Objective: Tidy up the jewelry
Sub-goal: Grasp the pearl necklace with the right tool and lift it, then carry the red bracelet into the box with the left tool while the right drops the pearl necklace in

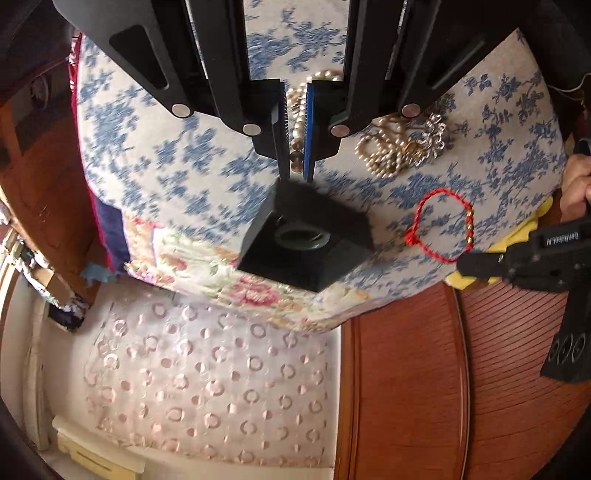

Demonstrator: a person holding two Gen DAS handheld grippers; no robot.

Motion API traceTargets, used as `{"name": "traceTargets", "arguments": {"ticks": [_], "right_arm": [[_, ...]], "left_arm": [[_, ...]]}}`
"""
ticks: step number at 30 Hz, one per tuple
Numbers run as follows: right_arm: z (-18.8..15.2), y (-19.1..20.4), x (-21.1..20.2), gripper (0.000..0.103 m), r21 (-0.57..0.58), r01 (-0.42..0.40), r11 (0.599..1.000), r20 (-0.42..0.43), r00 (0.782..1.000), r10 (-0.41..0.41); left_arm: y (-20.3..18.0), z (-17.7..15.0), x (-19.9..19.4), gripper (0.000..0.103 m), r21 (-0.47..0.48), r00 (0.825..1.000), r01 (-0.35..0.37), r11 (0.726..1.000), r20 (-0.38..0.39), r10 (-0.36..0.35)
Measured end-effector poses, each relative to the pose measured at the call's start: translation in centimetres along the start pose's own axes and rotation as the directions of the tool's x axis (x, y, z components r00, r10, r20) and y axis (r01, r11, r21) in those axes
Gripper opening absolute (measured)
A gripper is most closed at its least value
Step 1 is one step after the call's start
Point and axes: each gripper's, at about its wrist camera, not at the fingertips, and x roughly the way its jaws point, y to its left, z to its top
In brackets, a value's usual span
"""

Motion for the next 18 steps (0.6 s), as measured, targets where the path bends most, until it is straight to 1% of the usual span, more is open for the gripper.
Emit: {"name": "traceTargets", "arguments": {"ticks": [8, 18], "right_arm": [[2.9, -1.0, -2.1, 0.008, -0.015, 0.031, 0.999, 0.075, 0.997, -0.03], [7.4, -1.5, -4.6, 0.008, -0.042, 0.064, 0.997, 0.175, 0.983, -0.056]], "left_arm": [[0.0, 1.2, -0.3, 0.0, 0.01, 1.0, -0.015, 1.0, 0.025, 0.014], [0.5, 3.0, -0.1, 0.0, 0.018, 0.998, -0.04, 0.999, 0.045, 0.039]]}}
